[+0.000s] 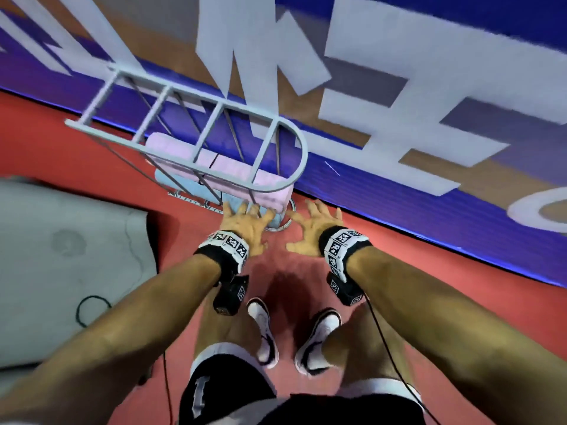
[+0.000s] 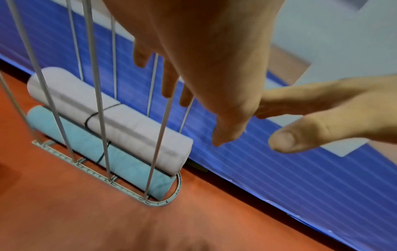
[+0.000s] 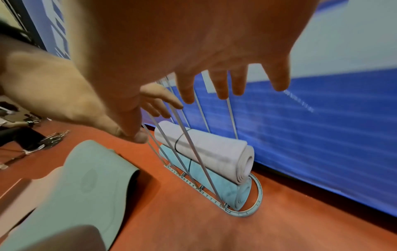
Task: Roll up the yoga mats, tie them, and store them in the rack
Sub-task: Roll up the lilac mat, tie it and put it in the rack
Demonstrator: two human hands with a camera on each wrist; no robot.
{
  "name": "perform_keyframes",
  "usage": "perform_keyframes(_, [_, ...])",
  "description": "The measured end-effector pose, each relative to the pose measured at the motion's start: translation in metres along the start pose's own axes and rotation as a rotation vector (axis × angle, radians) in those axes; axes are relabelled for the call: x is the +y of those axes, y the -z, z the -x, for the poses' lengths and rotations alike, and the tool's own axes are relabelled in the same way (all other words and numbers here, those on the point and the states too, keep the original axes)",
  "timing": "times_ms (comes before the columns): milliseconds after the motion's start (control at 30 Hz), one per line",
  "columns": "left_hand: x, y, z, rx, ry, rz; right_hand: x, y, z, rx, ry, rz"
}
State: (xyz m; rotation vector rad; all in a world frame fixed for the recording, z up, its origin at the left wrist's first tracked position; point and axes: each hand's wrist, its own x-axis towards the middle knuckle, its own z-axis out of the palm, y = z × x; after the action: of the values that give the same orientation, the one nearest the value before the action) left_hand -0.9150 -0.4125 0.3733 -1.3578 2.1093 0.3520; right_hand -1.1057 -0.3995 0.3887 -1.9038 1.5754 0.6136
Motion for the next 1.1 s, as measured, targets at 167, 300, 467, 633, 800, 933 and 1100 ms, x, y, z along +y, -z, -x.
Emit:
perform_keyframes(167, [-0.01,0.083,0.109,0.099,-0.015,-0.007,-0.018,0.081,0.117,0.037,-0.073,0.024])
perform_keyframes(300, [-0.028,0.132,0.164,0.169,-0.085,-0.027,-0.046,0.129,0.177,0.092,-0.138,0.025])
perform_keyframes(467, [-0.051,0.146,0.208,0.264,-0.091,-0.054,-0.086,0.14,0.236,0.176,-0.268,-0.113])
perform_keyframes(633, [-0.075,0.153,0.248,0.398,-0.081,-0.065,-0.119,0.135,0.288,0.258,-0.364,-0.145])
perform_keyframes(800, [-0.081,0.144,0.3,0.436,-0.042,0.01,-0.151,0.119,0.333,0.301,-0.389,-0.155])
perform_keyframes(933, [-0.08,0.116,0.349,0.441,-0.019,0.039,-0.179,0.086,0.368,0.333,-0.368,-0.169])
perform_keyframes(1100, [-0.087,0.094,0.414,0.501,-0.002,0.041,-0.22,0.046,0.4,0.368,-0.347,-0.197])
